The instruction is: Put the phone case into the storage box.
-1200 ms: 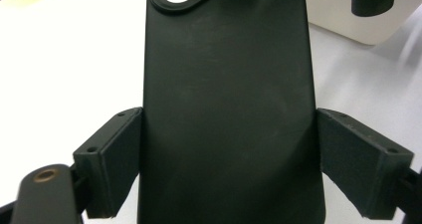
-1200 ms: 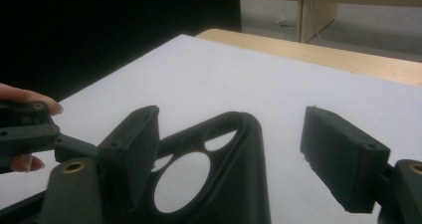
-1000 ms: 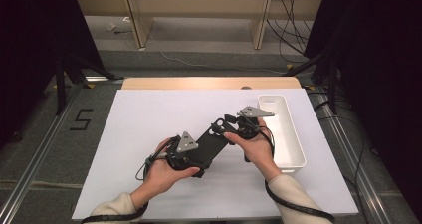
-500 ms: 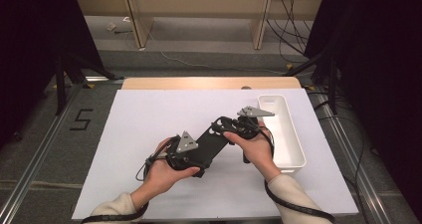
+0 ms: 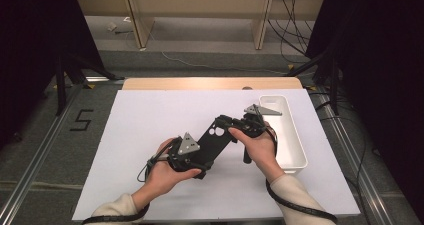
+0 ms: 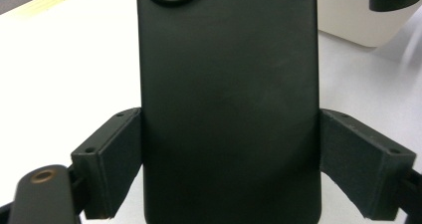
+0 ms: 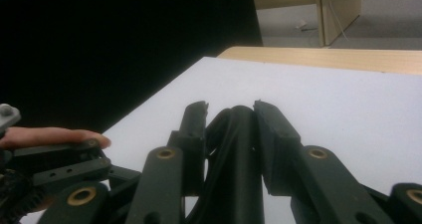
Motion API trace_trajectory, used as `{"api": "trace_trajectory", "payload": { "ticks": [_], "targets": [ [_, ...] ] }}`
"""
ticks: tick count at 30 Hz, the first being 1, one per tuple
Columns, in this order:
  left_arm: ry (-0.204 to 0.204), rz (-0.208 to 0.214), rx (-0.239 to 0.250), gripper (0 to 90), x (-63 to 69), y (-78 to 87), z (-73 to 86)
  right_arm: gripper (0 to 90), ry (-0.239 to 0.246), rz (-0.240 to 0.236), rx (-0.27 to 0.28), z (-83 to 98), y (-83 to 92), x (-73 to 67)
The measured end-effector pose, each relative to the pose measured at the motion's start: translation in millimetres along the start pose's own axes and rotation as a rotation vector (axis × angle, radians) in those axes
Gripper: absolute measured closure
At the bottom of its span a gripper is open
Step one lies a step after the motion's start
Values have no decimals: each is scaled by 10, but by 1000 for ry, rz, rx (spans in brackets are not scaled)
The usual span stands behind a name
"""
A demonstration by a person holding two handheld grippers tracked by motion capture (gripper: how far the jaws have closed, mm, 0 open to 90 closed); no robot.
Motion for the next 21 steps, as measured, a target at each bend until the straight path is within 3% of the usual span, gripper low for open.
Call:
{"api": "trace_trajectory", "payload": {
  "ticks": [6, 7, 8, 9, 10, 11, 15, 21],
  "targets": [
    [-17, 3, 0, 132, 24, -18, 8, 762, -23, -66, 30, -80, 63, -143],
    [-27, -4, 18, 131, 21, -15, -14, 772, 5, -77, 32, -123, 88, -230],
    [-27, -4, 18, 129, 21, -15, -14, 772, 5, -77, 32, -123, 88, -230],
    [-29, -19, 52, 194, -3, 8, -49, 781, 23, -89, 31, -158, 118, -309],
    [-29, -19, 52, 212, -3, 8, -49, 781, 23, -89, 31, -158, 118, -309],
    [-29, 11, 75, 162, -9, 32, -79, 784, 83, -65, 14, -158, 125, -344],
    [-26, 27, 97, 159, -25, 48, -88, 783, 93, -89, 4, -147, 119, -375],
    [-19, 51, 106, 157, -31, 53, -72, 782, 127, -87, -11, -142, 121, -399]
  ]
}}
Point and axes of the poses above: each handheld gripper's, and its own axes: y roughly backward along the jaws, z roughly out of its underside, x roughly to its right, the point moved 10 cm from there along -y, roughly forward along the jaws, and after that the axes turned 12 degrees about -x, right-handed, at the moved point
